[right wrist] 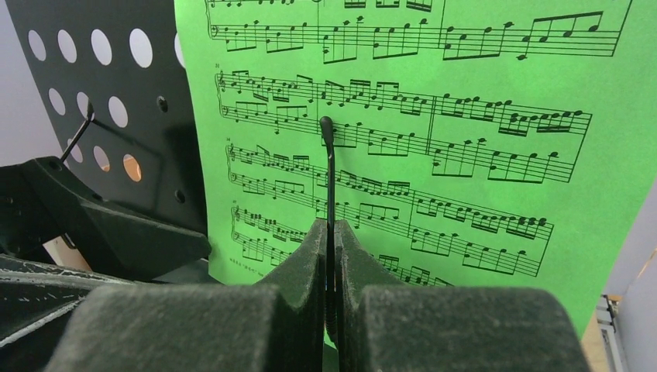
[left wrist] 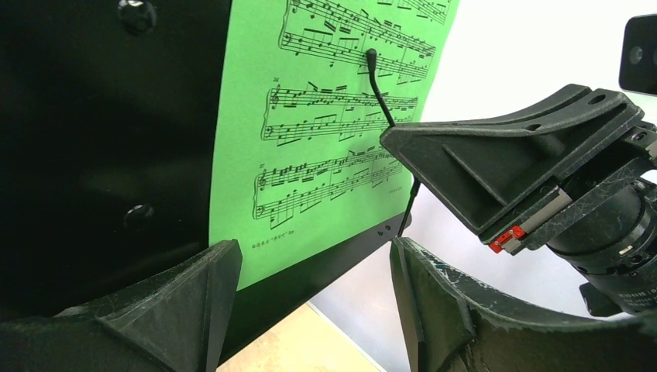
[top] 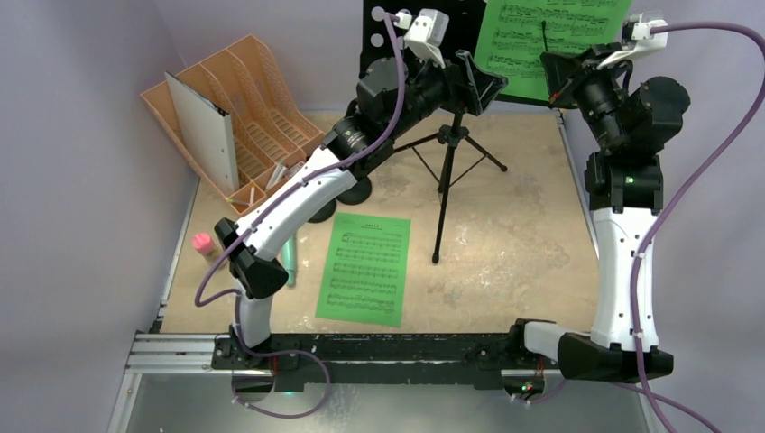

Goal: Pack up the instrument practice props
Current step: Pick up the sheet music from the music stand.

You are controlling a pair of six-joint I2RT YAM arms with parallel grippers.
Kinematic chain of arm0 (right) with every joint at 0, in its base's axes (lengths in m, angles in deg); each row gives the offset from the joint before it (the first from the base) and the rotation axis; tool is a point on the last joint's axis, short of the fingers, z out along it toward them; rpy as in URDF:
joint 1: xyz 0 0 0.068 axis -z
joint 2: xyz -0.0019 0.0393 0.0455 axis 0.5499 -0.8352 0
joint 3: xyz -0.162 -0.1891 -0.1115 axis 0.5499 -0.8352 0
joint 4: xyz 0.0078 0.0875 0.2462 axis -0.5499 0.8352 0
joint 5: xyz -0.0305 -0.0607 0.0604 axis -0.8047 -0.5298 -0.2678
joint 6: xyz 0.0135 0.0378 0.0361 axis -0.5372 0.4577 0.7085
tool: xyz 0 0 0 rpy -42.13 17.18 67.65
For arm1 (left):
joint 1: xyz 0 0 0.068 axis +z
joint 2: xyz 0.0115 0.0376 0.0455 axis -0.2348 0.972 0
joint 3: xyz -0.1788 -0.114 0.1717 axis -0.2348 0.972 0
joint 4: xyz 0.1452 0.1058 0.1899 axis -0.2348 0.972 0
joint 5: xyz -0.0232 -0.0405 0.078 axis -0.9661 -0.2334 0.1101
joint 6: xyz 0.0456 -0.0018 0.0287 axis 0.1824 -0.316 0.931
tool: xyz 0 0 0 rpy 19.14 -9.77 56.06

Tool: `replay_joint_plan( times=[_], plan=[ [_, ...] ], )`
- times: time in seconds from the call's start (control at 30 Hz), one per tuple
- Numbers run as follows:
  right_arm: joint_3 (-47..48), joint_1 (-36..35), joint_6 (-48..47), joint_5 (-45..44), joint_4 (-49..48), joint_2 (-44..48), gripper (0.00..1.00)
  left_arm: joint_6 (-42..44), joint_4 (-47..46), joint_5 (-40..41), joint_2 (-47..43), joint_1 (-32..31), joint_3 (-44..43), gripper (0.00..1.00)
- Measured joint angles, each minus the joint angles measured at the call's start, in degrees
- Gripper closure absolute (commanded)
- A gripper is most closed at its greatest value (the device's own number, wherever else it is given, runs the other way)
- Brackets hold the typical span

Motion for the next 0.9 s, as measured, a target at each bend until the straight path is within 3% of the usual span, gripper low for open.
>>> replay_joint_plan(
  times=[0.17, 0.47, 0.63, 0.9],
  plan=[
    [-0.48, 0.02, 0.09, 0.66, -0.37, 0.13, 0.95, -0.09, -0.63, -1.31, 0.98, 0.0, -1.11, 0.27],
    [-0.98, 0.0, 0.55, 2.01, -0.98, 0.57, 0.66, 0.09, -7.72, -4.76, -0.26, 0.0, 3.82, 0.27],
    [-1.29, 0.0, 0.57, 0.68, -0.26, 2.73, 0.43, 0.35, -10.47, -6.25, -1.11, 0.02, 6.12, 0.27],
    [-1.07, 0.0, 0.5, -8.35, 3.58, 8.28, 0.28, 0.68, -11.98, -8.35, -1.88, -0.04, 7.91, 0.27]
  ],
)
